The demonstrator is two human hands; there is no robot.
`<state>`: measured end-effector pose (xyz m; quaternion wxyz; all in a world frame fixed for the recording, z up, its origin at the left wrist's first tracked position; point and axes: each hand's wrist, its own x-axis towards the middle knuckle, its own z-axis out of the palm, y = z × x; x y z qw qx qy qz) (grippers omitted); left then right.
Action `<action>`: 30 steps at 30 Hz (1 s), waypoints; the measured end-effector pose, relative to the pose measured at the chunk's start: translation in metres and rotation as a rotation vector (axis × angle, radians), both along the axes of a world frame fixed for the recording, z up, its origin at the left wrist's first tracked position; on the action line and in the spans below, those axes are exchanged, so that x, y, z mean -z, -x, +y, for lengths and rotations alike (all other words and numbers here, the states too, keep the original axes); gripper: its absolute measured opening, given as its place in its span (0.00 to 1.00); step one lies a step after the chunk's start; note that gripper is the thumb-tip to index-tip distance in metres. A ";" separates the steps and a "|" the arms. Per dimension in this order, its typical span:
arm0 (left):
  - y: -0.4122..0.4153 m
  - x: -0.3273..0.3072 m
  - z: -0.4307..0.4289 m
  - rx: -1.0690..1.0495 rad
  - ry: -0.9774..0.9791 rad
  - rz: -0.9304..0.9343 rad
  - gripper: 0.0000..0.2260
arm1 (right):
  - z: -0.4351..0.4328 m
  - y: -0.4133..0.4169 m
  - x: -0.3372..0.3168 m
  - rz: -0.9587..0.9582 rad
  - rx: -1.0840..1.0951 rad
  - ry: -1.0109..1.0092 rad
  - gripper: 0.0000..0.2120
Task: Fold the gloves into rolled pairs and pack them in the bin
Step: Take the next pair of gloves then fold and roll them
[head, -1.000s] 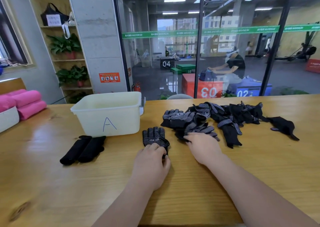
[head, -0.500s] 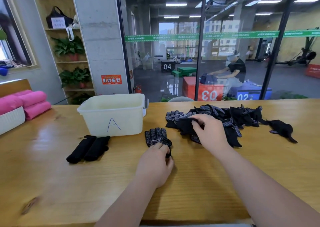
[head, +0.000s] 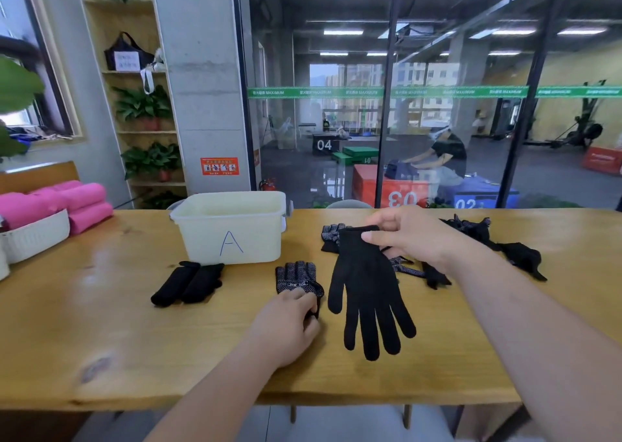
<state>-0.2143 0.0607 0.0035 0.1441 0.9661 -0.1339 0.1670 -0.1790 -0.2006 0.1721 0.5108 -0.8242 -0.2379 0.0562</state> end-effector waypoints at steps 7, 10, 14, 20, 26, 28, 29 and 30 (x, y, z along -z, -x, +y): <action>0.026 0.002 0.004 -0.019 0.034 -0.010 0.10 | 0.006 -0.014 0.008 -0.522 0.270 0.012 0.07; 0.031 0.000 0.004 -0.028 0.030 0.016 0.10 | 0.007 -0.002 0.037 -0.552 0.204 0.153 0.09; 0.037 -0.001 0.005 -0.030 0.029 0.042 0.08 | 0.003 0.017 0.107 -0.453 0.056 0.645 0.03; 0.042 -0.011 0.010 -0.068 -0.004 0.017 0.05 | 0.003 0.034 0.146 -0.512 0.070 0.637 0.15; 0.036 -0.005 0.014 -0.097 -0.036 0.035 0.13 | 0.012 0.026 0.151 -0.509 0.139 0.587 0.08; 0.031 -0.002 0.013 -0.118 -0.119 0.081 0.21 | 0.016 0.022 0.154 -0.454 0.111 0.649 0.15; 0.029 -0.002 0.012 -0.125 -0.175 0.113 0.24 | 0.018 0.020 0.155 -0.428 0.108 0.675 0.17; 0.026 -0.005 0.012 -0.126 -0.230 0.145 0.26 | 0.019 0.019 0.157 -0.411 0.113 0.693 0.18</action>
